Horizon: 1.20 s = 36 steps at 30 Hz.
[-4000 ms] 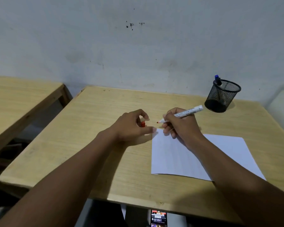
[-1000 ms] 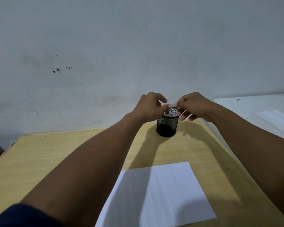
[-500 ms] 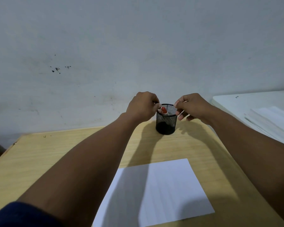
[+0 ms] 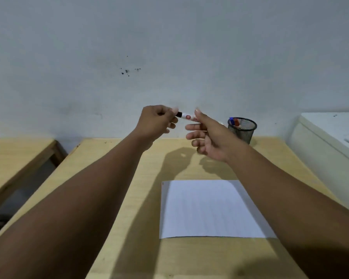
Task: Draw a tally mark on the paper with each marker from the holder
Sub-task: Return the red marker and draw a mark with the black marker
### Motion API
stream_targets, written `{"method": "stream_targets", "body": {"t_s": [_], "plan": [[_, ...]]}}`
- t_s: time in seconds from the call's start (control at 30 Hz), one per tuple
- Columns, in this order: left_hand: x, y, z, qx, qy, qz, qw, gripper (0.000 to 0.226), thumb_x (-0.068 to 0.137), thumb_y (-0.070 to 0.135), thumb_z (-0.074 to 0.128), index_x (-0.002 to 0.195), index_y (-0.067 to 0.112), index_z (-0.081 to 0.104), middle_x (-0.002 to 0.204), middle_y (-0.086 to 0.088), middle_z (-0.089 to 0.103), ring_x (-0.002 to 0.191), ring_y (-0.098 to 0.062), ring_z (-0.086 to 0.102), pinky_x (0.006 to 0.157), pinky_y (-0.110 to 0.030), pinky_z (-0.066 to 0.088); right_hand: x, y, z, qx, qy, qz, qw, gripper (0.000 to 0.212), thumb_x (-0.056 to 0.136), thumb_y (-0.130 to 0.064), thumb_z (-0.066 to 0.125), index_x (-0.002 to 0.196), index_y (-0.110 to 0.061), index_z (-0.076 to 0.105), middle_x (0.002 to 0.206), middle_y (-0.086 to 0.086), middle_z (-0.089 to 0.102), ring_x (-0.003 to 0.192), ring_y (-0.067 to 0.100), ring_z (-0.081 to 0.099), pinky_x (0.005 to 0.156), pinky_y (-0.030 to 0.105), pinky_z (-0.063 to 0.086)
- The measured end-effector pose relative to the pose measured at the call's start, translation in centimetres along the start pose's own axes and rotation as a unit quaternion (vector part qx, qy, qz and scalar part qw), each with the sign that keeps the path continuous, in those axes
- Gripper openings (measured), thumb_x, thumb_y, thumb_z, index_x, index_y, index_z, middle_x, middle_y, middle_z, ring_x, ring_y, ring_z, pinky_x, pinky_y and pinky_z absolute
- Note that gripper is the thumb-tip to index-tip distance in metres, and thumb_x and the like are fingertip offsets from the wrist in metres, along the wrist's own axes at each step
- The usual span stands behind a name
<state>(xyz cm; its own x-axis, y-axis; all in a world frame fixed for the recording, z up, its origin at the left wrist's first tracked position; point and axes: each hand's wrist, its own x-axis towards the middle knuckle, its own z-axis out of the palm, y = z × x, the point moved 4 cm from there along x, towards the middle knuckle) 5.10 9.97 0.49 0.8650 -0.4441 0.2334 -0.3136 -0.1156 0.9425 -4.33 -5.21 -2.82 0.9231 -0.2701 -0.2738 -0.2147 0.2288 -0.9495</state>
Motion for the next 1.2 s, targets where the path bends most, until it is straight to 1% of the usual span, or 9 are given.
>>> {"method": "stream_targets", "body": {"t_s": [0.1, 0.2, 0.37, 0.5, 0.6, 0.7, 0.87, 1.0, 1.2], "plan": [[-2.3, -3.5, -2.4, -0.032, -0.011, -0.051, 0.998, 0.030, 0.097, 0.029, 0.067, 0.099, -0.001, 0.074, 0.079, -0.005, 0.070, 0.069, -0.016, 0.065, 0.067, -0.028, 0.051, 0.3, 2.4, 2.6, 0.133, 0.026, 0.002, 0.991, 0.041, 0.089, -0.054, 0.070, 0.090, -0.013, 0.066, 0.063, 0.002, 0.062, 0.042, 0.010, 0.046, 0.037, 0.019, 0.029], [-4.5, -6.6, -3.7, -0.071, -0.012, -0.087, 0.994, 0.027, 0.097, 0.025, 0.068, 0.093, -0.001, 0.071, 0.074, -0.004, 0.068, 0.063, -0.014, 0.064, 0.070, -0.030, 0.052, 0.3, 4.3, 4.1, 0.147, 0.020, -0.011, 0.989, 0.026, 0.096, -0.032, 0.069, 0.082, -0.010, 0.064, 0.061, 0.003, 0.062, 0.041, 0.008, 0.051, 0.037, 0.017, 0.032], [-7.1, -9.3, -3.6, -0.115, -0.002, -0.115, 0.987, 0.026, 0.098, 0.024, 0.066, 0.090, 0.000, 0.072, 0.069, -0.002, 0.068, 0.067, -0.017, 0.067, 0.070, -0.028, 0.057, -0.4, 5.7, 4.5, 0.118, -0.032, -0.059, 0.991, 0.013, 0.100, -0.014, 0.061, 0.098, -0.004, 0.068, 0.070, 0.009, 0.069, 0.055, 0.016, 0.071, 0.051, 0.022, 0.050], [-8.1, -10.5, -4.2, -0.162, 0.024, -0.141, 0.976, 0.027, 0.098, 0.024, 0.066, 0.080, 0.006, 0.070, 0.069, -0.003, 0.066, 0.067, -0.018, 0.067, 0.068, -0.027, 0.056, -0.8, 6.5, 2.1, 0.218, 0.052, -0.058, 0.973, 0.012, 0.094, -0.011, 0.056, 0.093, -0.005, 0.067, 0.067, 0.010, 0.062, 0.045, 0.015, 0.061, 0.047, 0.023, 0.044], [-8.9, -12.1, -5.7, -0.059, 0.036, -0.145, 0.987, 0.029, 0.095, 0.025, 0.071, 0.071, 0.007, 0.070, 0.066, 0.000, 0.072, 0.058, -0.011, 0.062, 0.067, -0.026, 0.051, -1.5, 6.5, -0.2, 0.181, 0.092, -0.071, 0.977, 0.016, 0.091, -0.014, 0.054, 0.090, -0.005, 0.067, 0.069, 0.012, 0.063, 0.046, 0.018, 0.062, 0.049, 0.024, 0.045], [-8.9, -11.6, -5.1, 0.071, -0.033, -0.116, 0.990, 0.010, 0.084, 0.010, 0.072, 0.077, 0.002, 0.073, 0.073, 0.000, 0.077, 0.060, -0.009, 0.062, 0.067, -0.027, 0.053, -1.9, 7.3, 0.1, 0.101, 0.061, -0.069, 0.991, 0.015, 0.090, -0.016, 0.059, 0.087, -0.007, 0.070, 0.068, 0.012, 0.071, 0.059, 0.025, 0.073, 0.052, 0.027, 0.052], [-8.5, -9.4, -3.0, 0.308, -0.148, -0.058, 0.938, 0.009, 0.073, 0.021, 0.068, 0.080, 0.015, 0.070, 0.069, 0.010, 0.068, 0.067, -0.008, 0.062, 0.061, -0.023, 0.048, -1.1, 8.5, 2.0, -0.016, 0.067, -0.117, 0.991, 0.019, 0.082, -0.015, 0.081, 0.077, -0.013, 0.062, 0.057, 0.007, 0.057, 0.042, 0.015, 0.046, 0.045, 0.026, 0.032], [-8.1, -9.8, -2.5, 0.347, -0.188, -0.069, 0.916, 0.016, 0.071, 0.027, 0.072, 0.085, 0.019, 0.069, 0.075, 0.010, 0.068, 0.074, -0.012, 0.063, 0.065, -0.026, 0.051, -1.0, 9.7, 3.2, -0.050, 0.062, -0.119, 0.990, 0.005, 0.089, -0.006, 0.067, 0.085, -0.003, 0.067, 0.058, 0.012, 0.064, 0.043, 0.021, 0.057, 0.044, 0.028, 0.036], [-8.4, -10.0, -2.1, 0.330, -0.237, -0.127, 0.905, 0.051, 0.060, 0.047, 0.081, 0.102, 0.029, 0.059, 0.092, 0.009, 0.072, 0.085, -0.014, 0.068, 0.079, -0.035, 0.057, -1.1, 10.8, 3.5, -0.110, 0.063, -0.132, 0.983, 0.016, 0.087, -0.004, 0.066, 0.090, 0.012, 0.067, 0.072, 0.028, 0.070, 0.056, 0.029, 0.067, 0.048, 0.030, 0.042]]}}
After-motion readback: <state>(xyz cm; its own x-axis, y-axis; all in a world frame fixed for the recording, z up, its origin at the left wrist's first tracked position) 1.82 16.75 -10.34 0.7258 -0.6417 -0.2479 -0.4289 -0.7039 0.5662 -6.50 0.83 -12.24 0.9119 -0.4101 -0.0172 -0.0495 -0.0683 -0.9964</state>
